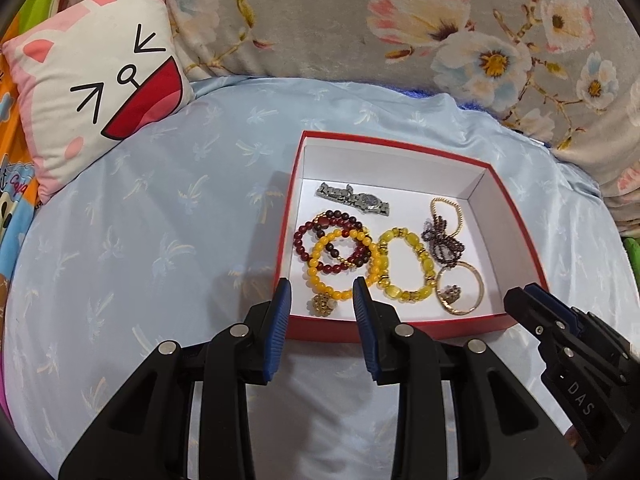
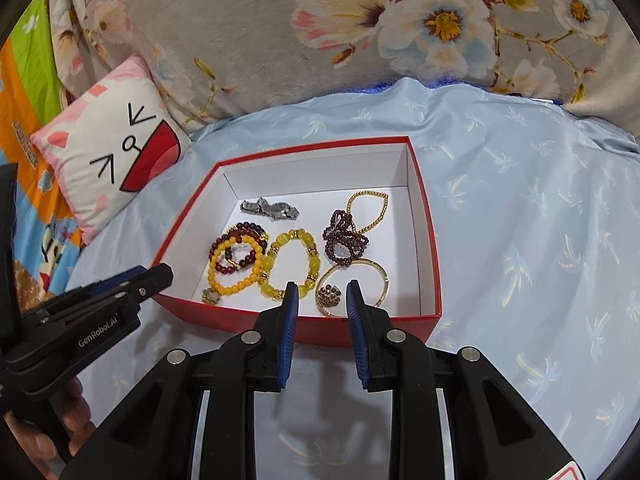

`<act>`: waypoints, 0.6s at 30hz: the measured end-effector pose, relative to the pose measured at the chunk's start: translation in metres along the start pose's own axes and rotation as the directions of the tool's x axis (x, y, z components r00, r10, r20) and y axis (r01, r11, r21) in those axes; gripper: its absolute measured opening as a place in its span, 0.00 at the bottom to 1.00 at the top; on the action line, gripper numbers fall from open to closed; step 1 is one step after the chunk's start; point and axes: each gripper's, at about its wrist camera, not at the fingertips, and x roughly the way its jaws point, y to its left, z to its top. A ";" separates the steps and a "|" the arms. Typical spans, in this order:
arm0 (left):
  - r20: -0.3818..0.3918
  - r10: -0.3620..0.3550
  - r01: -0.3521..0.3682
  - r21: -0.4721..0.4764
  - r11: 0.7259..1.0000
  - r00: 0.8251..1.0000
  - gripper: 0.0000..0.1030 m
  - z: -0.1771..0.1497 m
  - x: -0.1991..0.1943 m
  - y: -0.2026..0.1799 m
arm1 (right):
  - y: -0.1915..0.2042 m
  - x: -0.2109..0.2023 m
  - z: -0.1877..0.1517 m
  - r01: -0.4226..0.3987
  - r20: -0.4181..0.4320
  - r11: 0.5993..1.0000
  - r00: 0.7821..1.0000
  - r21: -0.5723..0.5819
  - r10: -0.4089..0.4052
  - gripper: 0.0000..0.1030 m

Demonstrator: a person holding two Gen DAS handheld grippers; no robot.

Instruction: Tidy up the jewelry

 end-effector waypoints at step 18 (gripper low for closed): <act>0.033 -0.001 0.000 0.049 0.999 0.999 0.49 -0.004 -0.022 -0.032 | 0.008 -0.027 0.003 0.041 0.043 0.999 0.998 -0.015 -0.040 0.48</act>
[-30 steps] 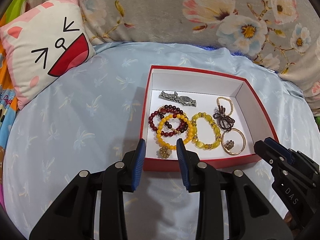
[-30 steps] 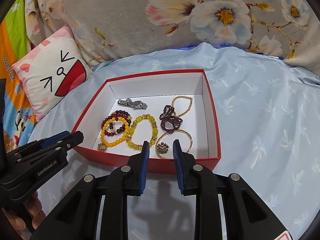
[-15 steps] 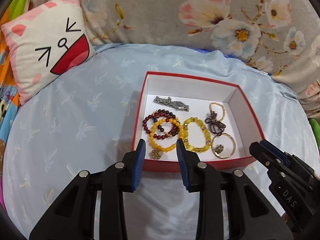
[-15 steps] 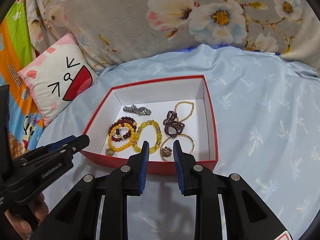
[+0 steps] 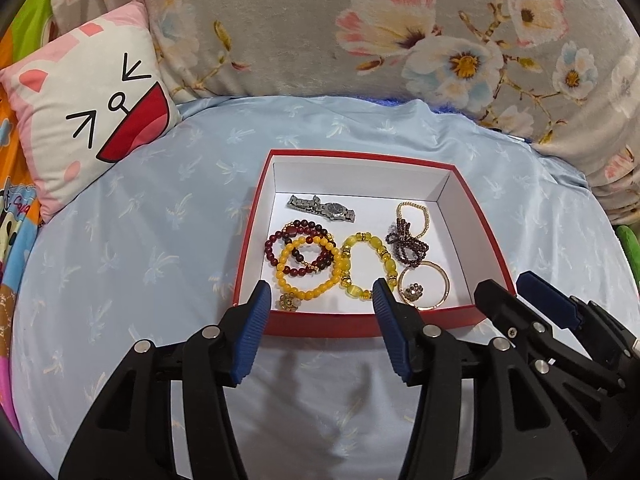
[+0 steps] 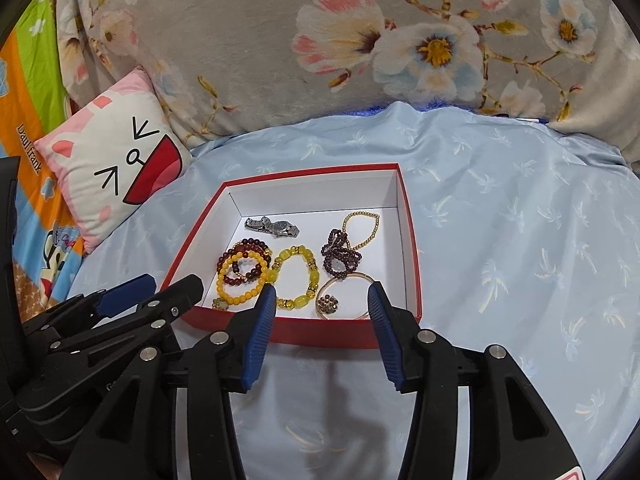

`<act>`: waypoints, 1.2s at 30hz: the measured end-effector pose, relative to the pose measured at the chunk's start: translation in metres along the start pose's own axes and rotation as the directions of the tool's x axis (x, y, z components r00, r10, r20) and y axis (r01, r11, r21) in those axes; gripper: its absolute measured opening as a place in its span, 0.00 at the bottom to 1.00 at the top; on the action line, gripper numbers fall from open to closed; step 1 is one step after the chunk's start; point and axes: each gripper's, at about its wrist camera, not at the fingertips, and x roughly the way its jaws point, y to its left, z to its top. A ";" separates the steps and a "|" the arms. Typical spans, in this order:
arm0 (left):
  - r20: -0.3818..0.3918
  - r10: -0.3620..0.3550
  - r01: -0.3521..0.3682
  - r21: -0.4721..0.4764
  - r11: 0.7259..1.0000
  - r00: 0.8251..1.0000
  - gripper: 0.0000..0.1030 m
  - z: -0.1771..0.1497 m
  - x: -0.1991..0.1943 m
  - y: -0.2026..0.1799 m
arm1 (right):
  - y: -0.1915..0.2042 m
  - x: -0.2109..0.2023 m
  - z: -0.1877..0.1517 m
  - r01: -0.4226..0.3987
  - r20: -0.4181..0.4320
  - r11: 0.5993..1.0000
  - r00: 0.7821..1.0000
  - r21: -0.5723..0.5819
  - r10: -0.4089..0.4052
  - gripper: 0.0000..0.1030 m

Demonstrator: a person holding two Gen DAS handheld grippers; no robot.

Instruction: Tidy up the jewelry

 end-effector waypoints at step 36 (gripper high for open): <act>-0.012 0.135 -0.135 -0.052 0.989 0.991 0.84 -0.008 -0.010 0.017 | -0.001 -0.020 -0.007 0.115 0.011 0.993 0.993 0.029 -0.115 0.77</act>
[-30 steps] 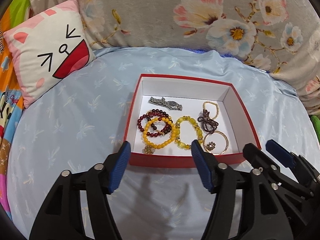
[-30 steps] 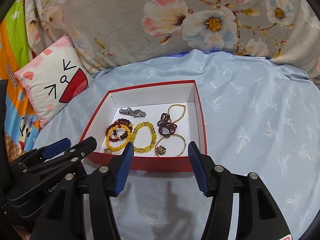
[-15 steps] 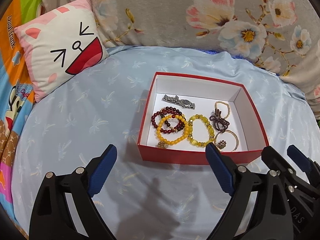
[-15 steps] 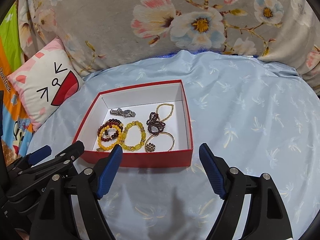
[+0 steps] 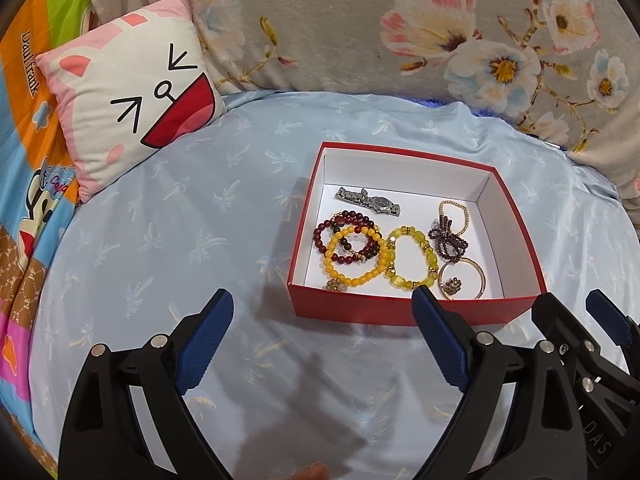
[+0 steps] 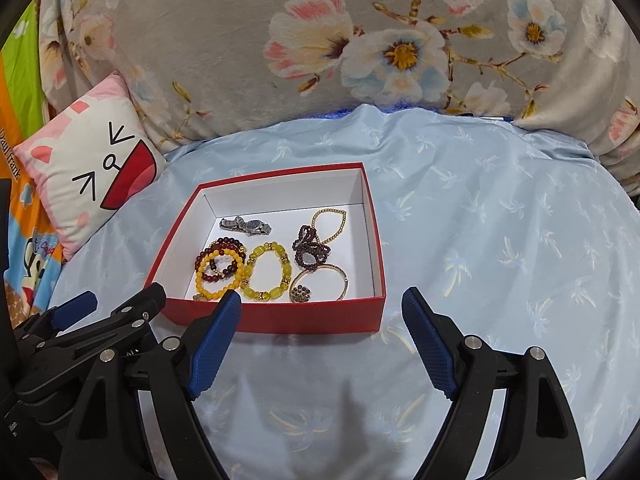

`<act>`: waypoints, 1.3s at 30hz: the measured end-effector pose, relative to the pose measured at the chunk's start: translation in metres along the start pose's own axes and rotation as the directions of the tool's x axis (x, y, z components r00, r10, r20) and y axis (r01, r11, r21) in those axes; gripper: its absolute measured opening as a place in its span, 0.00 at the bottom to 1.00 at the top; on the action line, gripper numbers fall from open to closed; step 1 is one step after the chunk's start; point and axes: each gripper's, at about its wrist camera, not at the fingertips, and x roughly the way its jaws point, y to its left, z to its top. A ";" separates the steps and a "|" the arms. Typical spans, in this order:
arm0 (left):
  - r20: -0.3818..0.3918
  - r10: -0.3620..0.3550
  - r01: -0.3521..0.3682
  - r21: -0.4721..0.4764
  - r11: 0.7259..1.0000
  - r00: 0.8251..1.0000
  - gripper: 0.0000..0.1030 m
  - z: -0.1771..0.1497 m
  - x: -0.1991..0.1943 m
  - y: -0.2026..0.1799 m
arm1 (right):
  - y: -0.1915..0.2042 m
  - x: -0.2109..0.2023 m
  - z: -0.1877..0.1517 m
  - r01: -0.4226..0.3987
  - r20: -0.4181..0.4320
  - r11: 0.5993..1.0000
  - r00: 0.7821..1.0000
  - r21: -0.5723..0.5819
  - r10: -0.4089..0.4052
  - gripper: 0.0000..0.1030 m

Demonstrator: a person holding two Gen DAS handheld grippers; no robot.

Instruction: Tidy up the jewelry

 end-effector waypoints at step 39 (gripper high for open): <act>0.018 0.027 -0.027 0.013 1.000 0.999 0.84 0.001 -0.003 0.002 | -0.001 0.000 -0.001 -0.004 0.000 1.000 1.000 0.004 0.004 0.77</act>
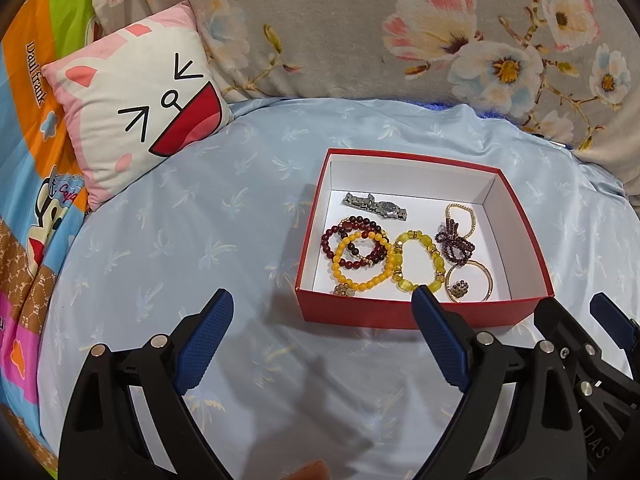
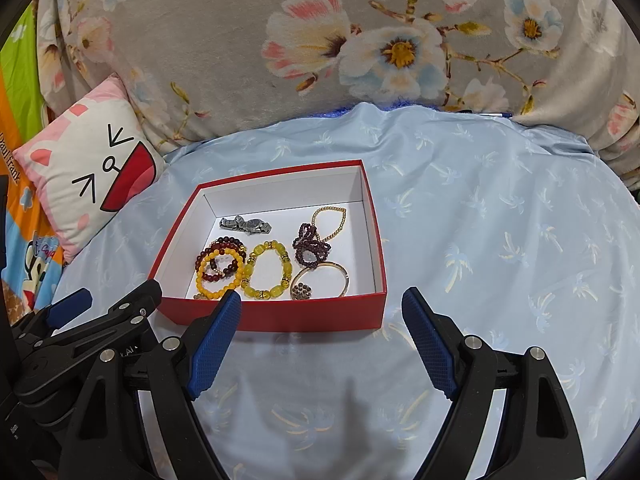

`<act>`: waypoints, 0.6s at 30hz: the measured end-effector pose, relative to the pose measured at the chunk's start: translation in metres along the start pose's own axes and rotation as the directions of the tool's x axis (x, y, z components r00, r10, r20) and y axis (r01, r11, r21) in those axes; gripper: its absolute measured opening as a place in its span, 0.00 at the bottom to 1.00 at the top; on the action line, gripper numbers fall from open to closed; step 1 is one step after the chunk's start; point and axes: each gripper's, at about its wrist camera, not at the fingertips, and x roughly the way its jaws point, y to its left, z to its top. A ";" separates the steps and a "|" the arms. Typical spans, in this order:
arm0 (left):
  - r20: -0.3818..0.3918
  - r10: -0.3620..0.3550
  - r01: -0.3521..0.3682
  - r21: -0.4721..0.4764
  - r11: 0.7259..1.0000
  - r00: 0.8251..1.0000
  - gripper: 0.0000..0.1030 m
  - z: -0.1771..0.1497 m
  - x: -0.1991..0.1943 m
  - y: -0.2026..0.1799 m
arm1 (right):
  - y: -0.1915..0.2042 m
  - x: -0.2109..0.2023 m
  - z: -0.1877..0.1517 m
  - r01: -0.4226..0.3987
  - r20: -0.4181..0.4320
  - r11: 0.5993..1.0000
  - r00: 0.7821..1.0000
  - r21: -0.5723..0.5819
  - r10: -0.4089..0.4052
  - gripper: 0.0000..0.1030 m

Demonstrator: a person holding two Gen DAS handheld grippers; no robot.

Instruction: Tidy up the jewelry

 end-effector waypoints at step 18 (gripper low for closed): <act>0.001 0.000 0.000 0.001 1.000 1.000 0.84 0.000 -0.001 0.000 | 0.001 0.000 -0.001 0.000 0.003 1.000 1.000 0.002 0.000 0.77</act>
